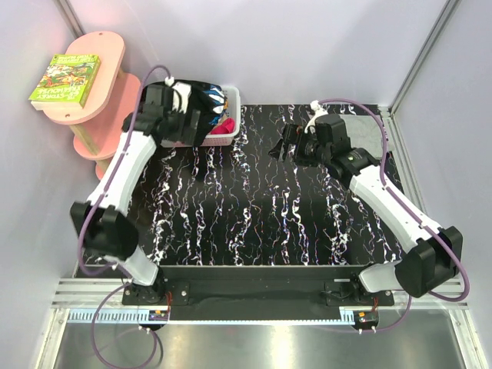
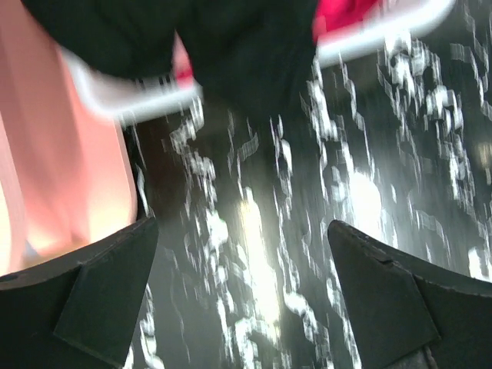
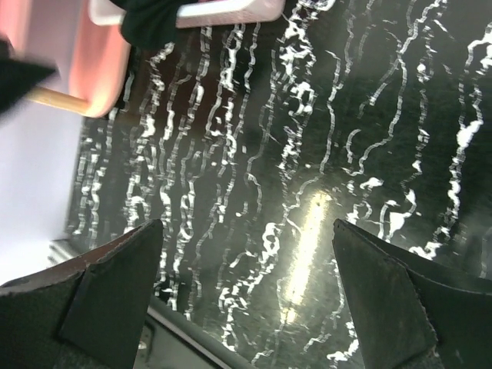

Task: Fold and stack the t-shirts
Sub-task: Grab crumpled tshirt from bin with the left arm

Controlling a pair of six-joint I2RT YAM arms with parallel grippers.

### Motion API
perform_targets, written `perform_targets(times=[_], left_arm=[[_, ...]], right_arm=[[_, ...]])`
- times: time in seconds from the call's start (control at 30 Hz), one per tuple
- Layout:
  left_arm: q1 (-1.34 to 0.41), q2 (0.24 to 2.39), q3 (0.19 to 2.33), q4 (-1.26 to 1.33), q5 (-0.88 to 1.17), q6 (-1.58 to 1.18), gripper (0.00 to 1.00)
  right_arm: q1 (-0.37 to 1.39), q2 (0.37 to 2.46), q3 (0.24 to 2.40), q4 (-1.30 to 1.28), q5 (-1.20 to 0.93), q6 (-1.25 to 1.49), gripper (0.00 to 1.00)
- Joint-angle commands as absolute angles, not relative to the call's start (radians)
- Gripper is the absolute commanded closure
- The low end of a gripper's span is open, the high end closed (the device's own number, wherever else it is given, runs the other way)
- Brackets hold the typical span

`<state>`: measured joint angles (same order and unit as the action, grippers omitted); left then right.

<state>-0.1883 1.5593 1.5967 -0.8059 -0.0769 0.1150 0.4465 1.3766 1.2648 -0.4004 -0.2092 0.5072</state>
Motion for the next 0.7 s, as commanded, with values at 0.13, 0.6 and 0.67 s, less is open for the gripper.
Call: perform_targets(times=[0.13,0.6,0.67], left_arm=[[-0.198,1.88,2.001,-0.712,-0.221,0.121,0.01],[-0.204,2.186,2.129,-0.713,-0.135,0.141,0.01],[-0.21,2.195,2.111,-0.713,-0.127,0.144,0.01]], right_arm=[[0.485,1.335,1.281,-0.448,-0.081,0.428,0.0],[0.492,1.318,1.261,-0.477,-0.071,0.399,0.0],[0.492,1.321,1.261,-0.477,-0.074,0.399,0.01]])
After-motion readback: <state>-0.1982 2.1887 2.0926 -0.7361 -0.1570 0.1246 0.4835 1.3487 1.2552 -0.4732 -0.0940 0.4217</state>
